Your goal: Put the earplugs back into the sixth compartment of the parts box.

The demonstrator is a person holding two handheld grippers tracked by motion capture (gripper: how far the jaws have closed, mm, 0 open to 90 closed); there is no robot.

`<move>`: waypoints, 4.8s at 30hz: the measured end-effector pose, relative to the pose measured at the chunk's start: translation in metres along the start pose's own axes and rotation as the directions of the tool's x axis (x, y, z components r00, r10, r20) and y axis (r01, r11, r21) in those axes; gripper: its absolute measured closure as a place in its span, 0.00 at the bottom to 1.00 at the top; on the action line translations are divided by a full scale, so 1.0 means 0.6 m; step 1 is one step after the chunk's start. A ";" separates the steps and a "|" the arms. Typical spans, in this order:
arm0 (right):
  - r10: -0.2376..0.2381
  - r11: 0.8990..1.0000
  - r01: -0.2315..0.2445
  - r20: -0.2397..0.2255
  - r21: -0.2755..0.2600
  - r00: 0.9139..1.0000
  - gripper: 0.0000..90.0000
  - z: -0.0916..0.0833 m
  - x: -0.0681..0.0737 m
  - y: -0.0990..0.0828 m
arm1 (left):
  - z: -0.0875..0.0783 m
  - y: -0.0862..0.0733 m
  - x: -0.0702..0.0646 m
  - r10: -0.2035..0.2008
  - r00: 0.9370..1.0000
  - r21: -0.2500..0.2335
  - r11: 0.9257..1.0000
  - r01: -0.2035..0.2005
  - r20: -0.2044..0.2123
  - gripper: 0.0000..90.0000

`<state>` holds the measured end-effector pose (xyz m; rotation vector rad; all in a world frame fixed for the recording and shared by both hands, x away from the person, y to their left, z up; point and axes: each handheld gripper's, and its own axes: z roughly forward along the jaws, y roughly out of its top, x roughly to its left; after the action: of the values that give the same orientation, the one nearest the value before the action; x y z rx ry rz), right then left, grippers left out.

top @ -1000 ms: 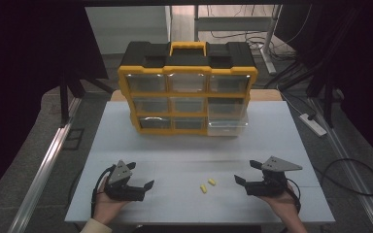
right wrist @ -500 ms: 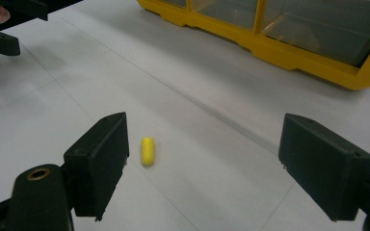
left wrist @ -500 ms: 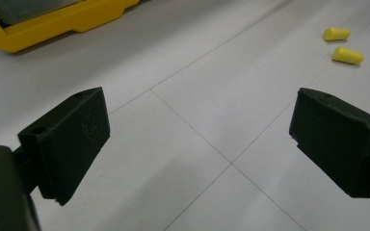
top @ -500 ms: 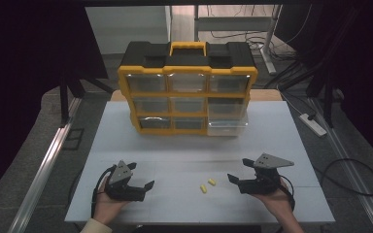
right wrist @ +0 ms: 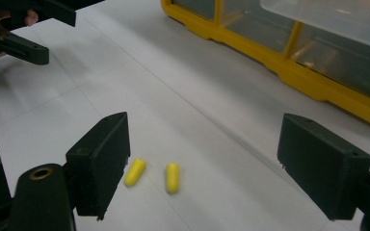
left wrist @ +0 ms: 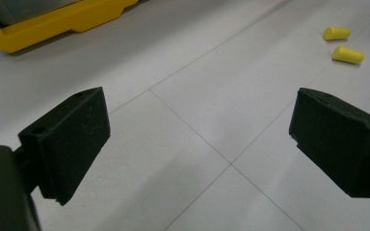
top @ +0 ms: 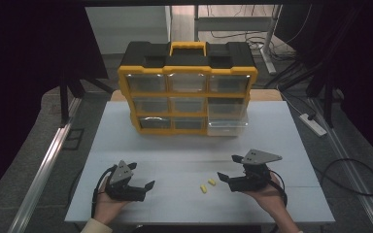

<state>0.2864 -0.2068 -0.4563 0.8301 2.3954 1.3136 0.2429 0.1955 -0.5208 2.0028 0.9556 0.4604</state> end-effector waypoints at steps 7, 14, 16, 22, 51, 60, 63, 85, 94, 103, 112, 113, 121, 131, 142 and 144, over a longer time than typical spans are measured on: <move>-0.011 0.999 0.012 -0.016 0.039 1.000 0.22 0.024 0.007 0.018 | 0.000 0.000 0.000 0.003 1.000 0.002 1.000 -0.003 -0.001 0.08; -0.012 0.996 0.014 -0.031 0.087 0.999 0.23 0.048 0.014 0.028 | 0.000 -0.001 0.000 0.001 1.000 -0.001 1.000 -0.001 -0.002 0.08; -0.008 0.994 0.010 -0.025 0.112 1.000 0.23 0.056 0.012 0.028 | 0.001 -0.001 0.001 0.004 1.000 0.003 1.000 -0.004 -0.002 0.08; -0.002 0.983 0.006 -0.022 0.184 1.000 0.23 0.079 0.007 0.021 | 0.000 -0.001 0.000 0.004 1.000 0.005 1.000 -0.004 -0.001 0.08; -0.065 0.923 0.075 -0.041 0.376 0.997 0.45 0.126 0.017 -0.023 | -0.001 -0.002 0.001 0.002 1.000 0.003 1.000 -0.002 -0.002 0.08; -0.072 0.907 0.094 -0.068 0.411 0.995 0.75 0.131 0.023 -0.027 | 0.000 -0.002 0.000 0.005 1.000 0.006 1.000 -0.005 -0.001 0.08; -0.065 0.907 0.087 -0.067 0.412 0.996 0.82 0.130 0.020 -0.027 | 0.000 -0.002 0.000 0.004 1.000 0.007 1.000 -0.004 -0.001 0.08; 0.053 0.991 -0.042 -0.082 0.123 0.995 0.88 0.061 -0.009 0.011 | 0.000 -0.002 0.001 0.007 1.000 0.008 1.000 -0.007 -0.005 0.08; 0.063 0.997 -0.059 -0.074 0.051 0.995 0.88 0.040 -0.015 0.020 | 0.000 -0.002 0.001 0.005 1.000 0.006 1.000 -0.005 -0.007 0.08; 0.068 0.997 -0.070 -0.067 -0.027 0.995 0.88 0.020 -0.020 0.028 | 0.000 -0.002 0.001 0.006 1.000 0.005 1.000 -0.006 -0.008 0.08; 0.060 0.992 -0.066 -0.061 -0.111 0.996 0.88 0.000 -0.020 0.038 | 0.000 -0.002 0.001 0.004 1.000 0.003 1.000 -0.004 -0.008 0.08; 0.055 0.991 -0.061 -0.057 -0.119 0.997 0.88 -0.002 -0.020 0.039 | 0.000 -0.002 0.001 0.004 1.000 0.003 1.000 -0.004 -0.008 0.08; 0.039 0.986 -0.047 -0.049 -0.163 0.998 0.88 -0.013 -0.015 0.050 | 0.001 -0.002 0.001 0.004 1.000 0.004 1.000 -0.004 -0.008 0.08; 0.019 0.977 -0.027 -0.041 -0.210 0.999 0.88 -0.029 -0.014 0.075 | 0.000 -0.001 0.001 0.005 1.000 0.002 1.000 -0.005 -0.012 0.08; 0.016 0.972 -0.019 -0.013 -0.233 1.000 0.88 -0.034 -0.020 0.099 | -0.003 -0.002 0.001 0.003 1.000 -0.003 1.000 -0.003 -0.015 0.08; 0.021 0.970 -0.022 -0.009 -0.243 1.000 0.88 -0.037 -0.023 0.104 | -0.003 -0.002 0.002 0.003 1.000 -0.006 1.000 -0.003 -0.015 0.08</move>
<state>0.3082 -0.2041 -0.3924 0.7834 2.1764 1.5805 0.2418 0.1977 -0.5208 1.9979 0.9594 0.4794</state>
